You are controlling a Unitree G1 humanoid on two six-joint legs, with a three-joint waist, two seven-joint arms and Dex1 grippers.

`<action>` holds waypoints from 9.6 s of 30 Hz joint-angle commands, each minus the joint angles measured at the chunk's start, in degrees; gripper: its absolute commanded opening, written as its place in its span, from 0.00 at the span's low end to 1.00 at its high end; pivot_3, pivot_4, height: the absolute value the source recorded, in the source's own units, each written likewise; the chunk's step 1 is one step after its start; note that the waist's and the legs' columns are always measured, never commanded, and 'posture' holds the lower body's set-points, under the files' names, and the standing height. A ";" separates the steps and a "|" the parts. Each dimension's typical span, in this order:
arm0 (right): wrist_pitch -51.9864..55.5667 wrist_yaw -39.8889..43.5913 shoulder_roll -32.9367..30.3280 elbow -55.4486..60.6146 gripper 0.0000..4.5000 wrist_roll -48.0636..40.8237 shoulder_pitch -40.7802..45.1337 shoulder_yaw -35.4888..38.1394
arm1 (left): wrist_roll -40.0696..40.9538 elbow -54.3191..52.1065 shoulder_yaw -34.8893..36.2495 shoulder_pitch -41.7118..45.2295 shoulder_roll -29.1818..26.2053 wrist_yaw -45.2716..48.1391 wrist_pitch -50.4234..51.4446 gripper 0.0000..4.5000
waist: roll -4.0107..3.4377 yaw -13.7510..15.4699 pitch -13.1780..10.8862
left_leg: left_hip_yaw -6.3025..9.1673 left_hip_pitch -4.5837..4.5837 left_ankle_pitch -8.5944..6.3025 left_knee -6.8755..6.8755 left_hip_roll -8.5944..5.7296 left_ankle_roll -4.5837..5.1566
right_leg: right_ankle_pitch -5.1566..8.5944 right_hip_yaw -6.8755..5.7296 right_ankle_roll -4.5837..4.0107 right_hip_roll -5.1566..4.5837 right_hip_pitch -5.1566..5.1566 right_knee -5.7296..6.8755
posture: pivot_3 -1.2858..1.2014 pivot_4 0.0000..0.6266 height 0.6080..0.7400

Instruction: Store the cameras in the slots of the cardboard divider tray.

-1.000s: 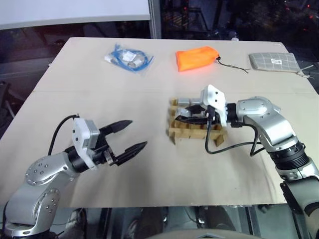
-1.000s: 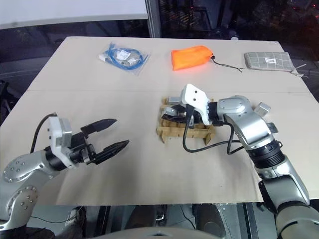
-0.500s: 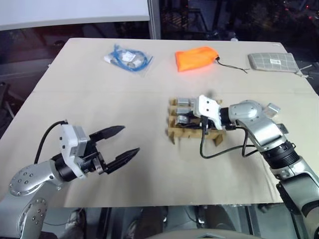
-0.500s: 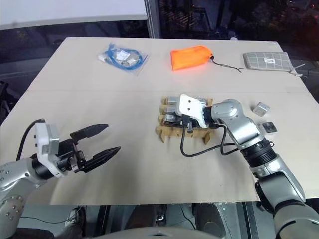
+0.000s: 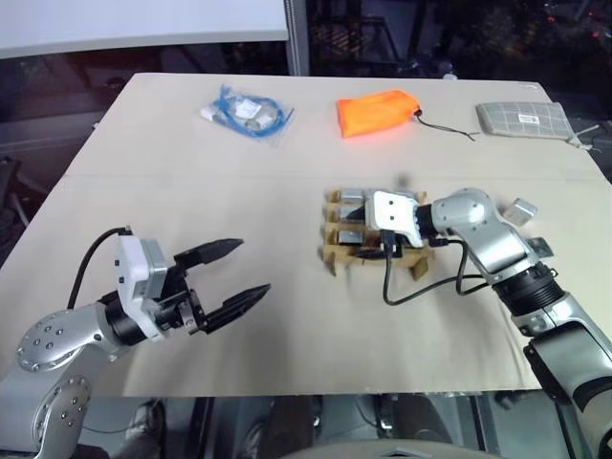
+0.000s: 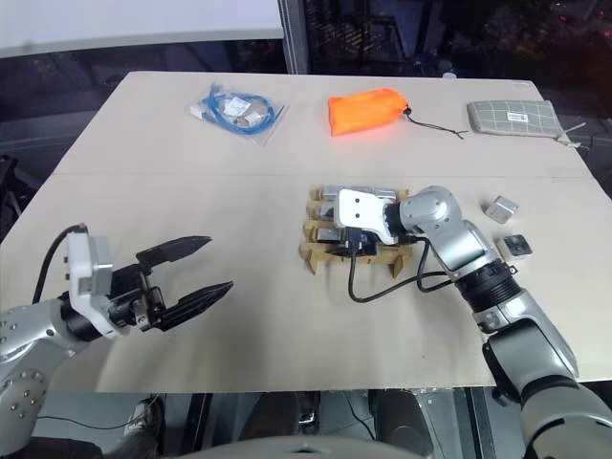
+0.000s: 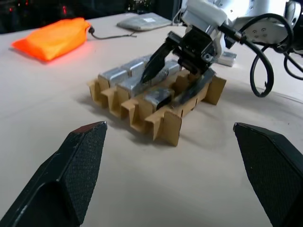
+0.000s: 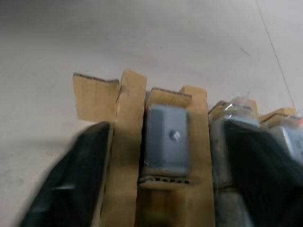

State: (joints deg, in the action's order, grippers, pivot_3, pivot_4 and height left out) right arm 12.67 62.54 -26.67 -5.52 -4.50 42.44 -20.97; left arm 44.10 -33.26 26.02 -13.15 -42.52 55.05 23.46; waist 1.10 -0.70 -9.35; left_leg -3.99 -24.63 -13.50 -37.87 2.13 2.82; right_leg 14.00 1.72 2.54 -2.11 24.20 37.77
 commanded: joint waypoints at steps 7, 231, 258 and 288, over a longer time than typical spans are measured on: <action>35.07 -15.87 -11.35 27.25 0.99 -10.33 -8.60 28.96 | 5.34 -4.98 -7.59 10.73 -0.75 -2.76 3.68 1.00 | 0.06 1.36 0.04 | 0.29 -0.06 -0.04 -0.27 -0.04 0.05 | 0.00 -0.29 -0.01 -0.15 -0.19 0.00 | 0.52 0.24 1.00; 15.93 -9.99 -23.65 8.47 0.53 -5.73 -12.31 19.40 | -0.04 -3.36 -15.81 20.85 2.82 -3.67 10.31 1.00 | -0.18 0.77 0.06 | 0.40 0.06 -0.04 -0.68 -0.08 0.12 | 0.18 -0.17 0.02 0.08 -0.49 0.15 | 0.52 0.24 1.00; 19.89 -14.60 -20.54 -10.12 0.44 -1.89 -9.79 20.16 | 2.64 -2.47 -17.17 23.95 4.63 -10.54 13.70 1.00 | -0.15 0.09 0.08 | 0.29 0.16 -0.04 -0.64 -0.05 0.13 | 0.09 -0.06 0.16 0.16 -0.50 0.18 | 0.52 0.24 1.00; 28.82 -29.17 -12.86 58.41 0.44 -4.66 -22.60 16.97 | 28.24 27.38 -24.49 58.21 21.26 -31.97 44.04 0.16 | -0.16 0.65 0.04 | 0.60 -0.03 0.12 -0.75 -0.16 -0.14 | 0.10 -0.30 0.18 0.14 -0.51 0.21 | 0.52 0.24 1.00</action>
State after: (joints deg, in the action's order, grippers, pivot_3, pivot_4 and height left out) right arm 41.23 33.88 -39.99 49.71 -8.31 18.58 -4.52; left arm 72.99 -5.42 1.54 43.58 -21.44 21.88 67.57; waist 0.95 -0.06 -9.31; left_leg -3.39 -24.66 -13.38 -38.63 1.97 2.68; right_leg 14.10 1.42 2.73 -1.97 23.68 37.98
